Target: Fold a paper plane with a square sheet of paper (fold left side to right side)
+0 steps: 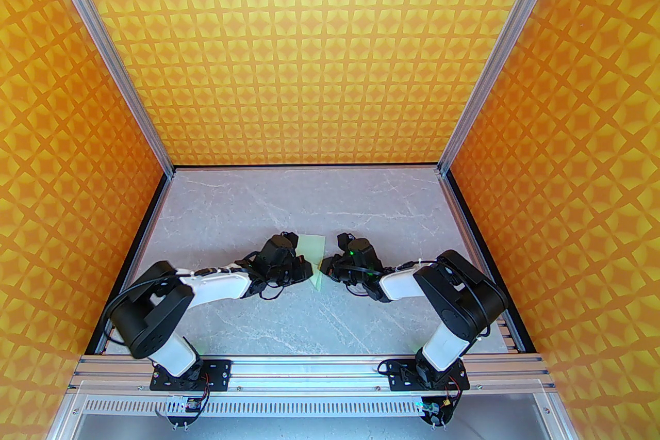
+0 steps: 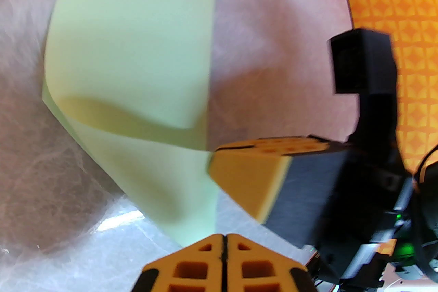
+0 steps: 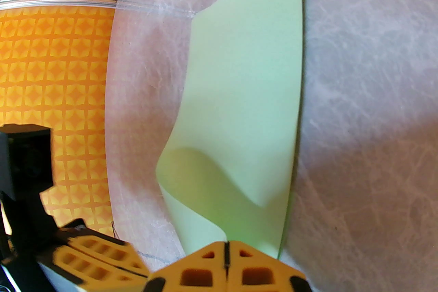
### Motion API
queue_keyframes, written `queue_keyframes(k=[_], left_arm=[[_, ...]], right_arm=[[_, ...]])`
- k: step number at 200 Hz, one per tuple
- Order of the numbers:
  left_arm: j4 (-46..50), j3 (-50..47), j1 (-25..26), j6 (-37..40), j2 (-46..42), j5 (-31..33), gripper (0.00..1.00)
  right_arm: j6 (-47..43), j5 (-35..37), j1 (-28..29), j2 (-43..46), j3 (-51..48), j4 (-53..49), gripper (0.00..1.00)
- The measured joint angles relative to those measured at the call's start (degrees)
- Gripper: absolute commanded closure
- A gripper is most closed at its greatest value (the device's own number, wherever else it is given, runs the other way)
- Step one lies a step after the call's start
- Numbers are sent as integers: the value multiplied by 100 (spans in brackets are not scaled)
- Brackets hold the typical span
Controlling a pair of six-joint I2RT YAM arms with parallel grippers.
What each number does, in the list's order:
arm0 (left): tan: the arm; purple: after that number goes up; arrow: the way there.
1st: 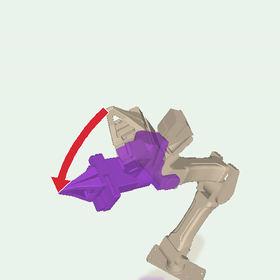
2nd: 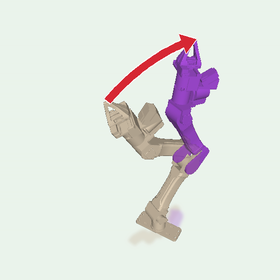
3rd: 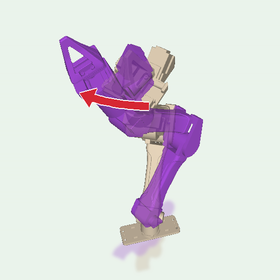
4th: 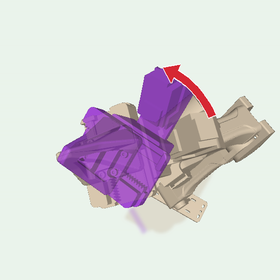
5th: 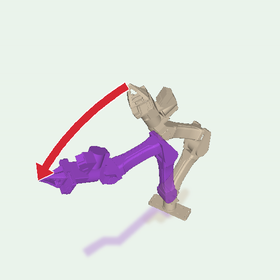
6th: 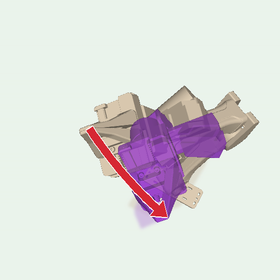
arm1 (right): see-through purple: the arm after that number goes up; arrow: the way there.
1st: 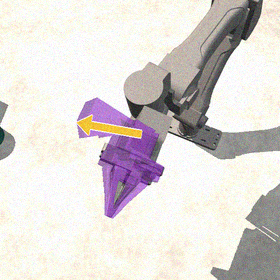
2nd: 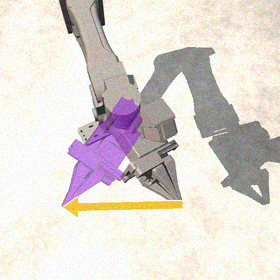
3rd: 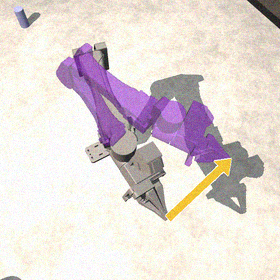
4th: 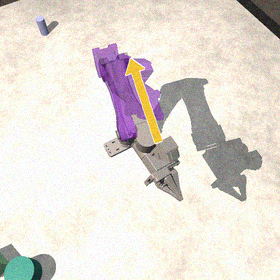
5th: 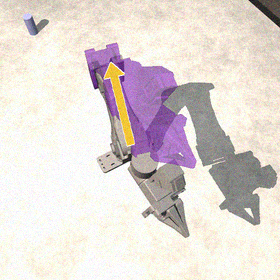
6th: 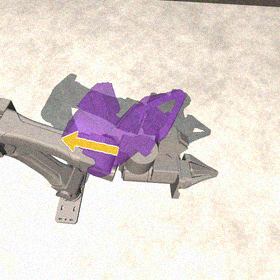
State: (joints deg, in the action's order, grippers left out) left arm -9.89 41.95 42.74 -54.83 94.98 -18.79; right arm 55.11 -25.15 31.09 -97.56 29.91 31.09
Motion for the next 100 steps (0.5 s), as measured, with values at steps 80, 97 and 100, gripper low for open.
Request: queue_keyframes(k=[80,97,100], left_arm=[[-315,2,7,-2,299,-319,89],[-404,2,28,-2,433,-382,89],[-413,2,31,-4,455,-393,89]], right_arm=[[-188,-59,-114,-74,223,-245,100],[-192,-63,-114,-114,251,-286,100],[-192,-66,-114,-122,251,-293,100]])
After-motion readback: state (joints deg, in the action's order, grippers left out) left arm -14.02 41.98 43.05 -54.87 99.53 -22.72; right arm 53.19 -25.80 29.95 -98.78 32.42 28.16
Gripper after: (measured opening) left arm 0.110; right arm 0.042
